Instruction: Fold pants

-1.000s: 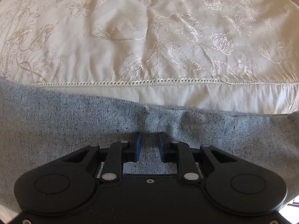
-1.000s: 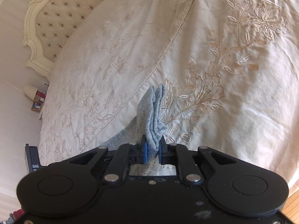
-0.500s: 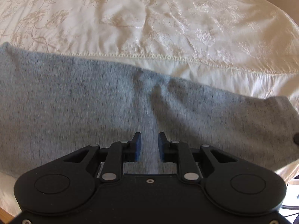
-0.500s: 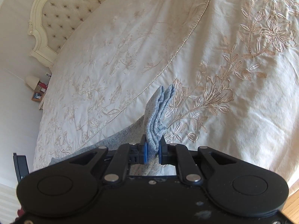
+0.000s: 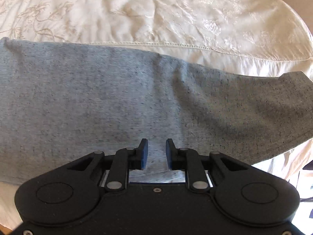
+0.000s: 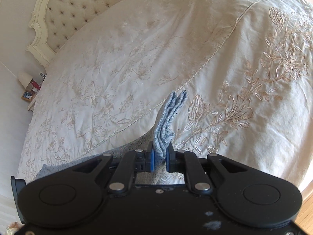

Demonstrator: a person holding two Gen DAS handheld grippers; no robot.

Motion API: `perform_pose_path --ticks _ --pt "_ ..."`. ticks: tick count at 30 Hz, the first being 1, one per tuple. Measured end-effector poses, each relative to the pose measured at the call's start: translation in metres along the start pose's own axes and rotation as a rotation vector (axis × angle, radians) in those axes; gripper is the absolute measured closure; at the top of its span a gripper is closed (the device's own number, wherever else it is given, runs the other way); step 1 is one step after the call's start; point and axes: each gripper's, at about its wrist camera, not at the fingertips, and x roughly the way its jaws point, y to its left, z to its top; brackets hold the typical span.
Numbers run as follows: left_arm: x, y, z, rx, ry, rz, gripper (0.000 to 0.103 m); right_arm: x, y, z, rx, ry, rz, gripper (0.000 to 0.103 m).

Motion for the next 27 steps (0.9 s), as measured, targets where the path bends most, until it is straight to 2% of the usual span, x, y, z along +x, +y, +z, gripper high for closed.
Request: perform_pose_path --ticks 6,10,13,17,19,20,23,27 --pt "-0.033 0.088 0.005 -0.037 -0.01 -0.014 0.077 -0.031 0.114 -0.021 -0.163 -0.073 0.002 0.091" --pt "-0.043 0.141 0.007 -0.059 -0.02 -0.002 0.077 -0.035 0.201 -0.052 -0.279 -0.087 0.097 0.09" --pt "-0.053 0.183 0.007 -0.089 -0.027 0.016 0.077 -0.011 0.266 -0.089 -0.38 -0.045 0.176 0.09" --pt "-0.069 0.229 -0.001 -0.126 -0.036 0.048 0.077 0.052 0.33 -0.155 -0.454 0.074 0.225 0.09" --pt "-0.076 0.247 -0.005 -0.142 -0.033 0.06 0.077 0.085 0.348 -0.186 -0.503 0.126 0.219 0.089" --pt "-0.077 0.255 -0.007 -0.147 -0.03 0.067 0.077 0.103 0.354 -0.201 -0.525 0.178 0.217 0.084" --pt "-0.081 0.27 -0.01 -0.156 -0.024 0.08 0.077 0.133 0.36 -0.223 -0.558 0.3 0.193 0.081" --pt "-0.082 0.279 -0.011 -0.166 -0.015 0.051 0.077 0.111 0.346 -0.211 -0.492 0.273 0.276 0.075"
